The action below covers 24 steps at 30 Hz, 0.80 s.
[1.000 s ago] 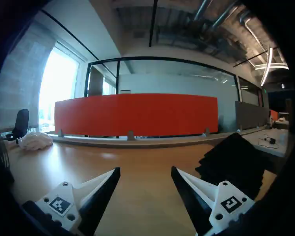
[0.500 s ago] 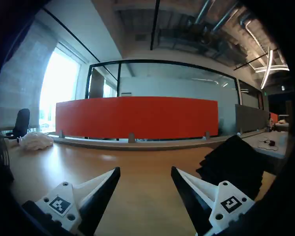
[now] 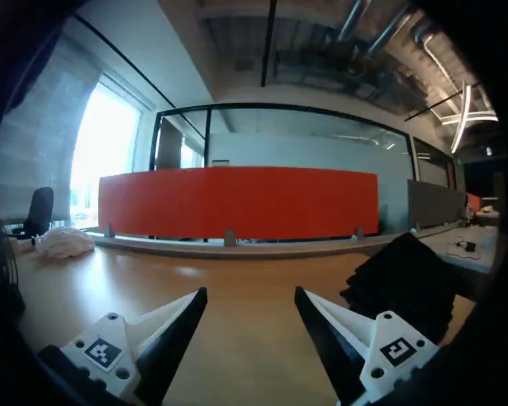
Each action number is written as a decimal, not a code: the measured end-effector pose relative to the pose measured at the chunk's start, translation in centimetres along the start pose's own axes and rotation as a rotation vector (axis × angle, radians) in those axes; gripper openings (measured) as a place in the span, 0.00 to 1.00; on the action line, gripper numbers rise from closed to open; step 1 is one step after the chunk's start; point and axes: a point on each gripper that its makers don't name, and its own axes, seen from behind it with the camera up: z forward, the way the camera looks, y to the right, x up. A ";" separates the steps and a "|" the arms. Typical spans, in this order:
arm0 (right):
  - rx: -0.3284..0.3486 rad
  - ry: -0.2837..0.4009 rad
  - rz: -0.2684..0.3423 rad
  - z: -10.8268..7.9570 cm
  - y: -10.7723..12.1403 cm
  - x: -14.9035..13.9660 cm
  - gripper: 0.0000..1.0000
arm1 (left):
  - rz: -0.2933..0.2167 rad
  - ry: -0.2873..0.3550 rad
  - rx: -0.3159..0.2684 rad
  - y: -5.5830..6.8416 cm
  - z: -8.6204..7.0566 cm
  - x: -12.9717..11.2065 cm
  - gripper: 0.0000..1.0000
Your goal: Fold towel
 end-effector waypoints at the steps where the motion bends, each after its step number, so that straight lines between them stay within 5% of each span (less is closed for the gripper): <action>1: 0.000 0.000 0.000 0.0 0.0 0.0 1.00 | 0.000 0.000 0.000 0.0 0.0 0.0 0.96; 24: -0.003 0.000 0.001 0.1 0.1 -0.1 1.00 | 0.000 0.000 0.000 0.0 0.0 0.1 0.96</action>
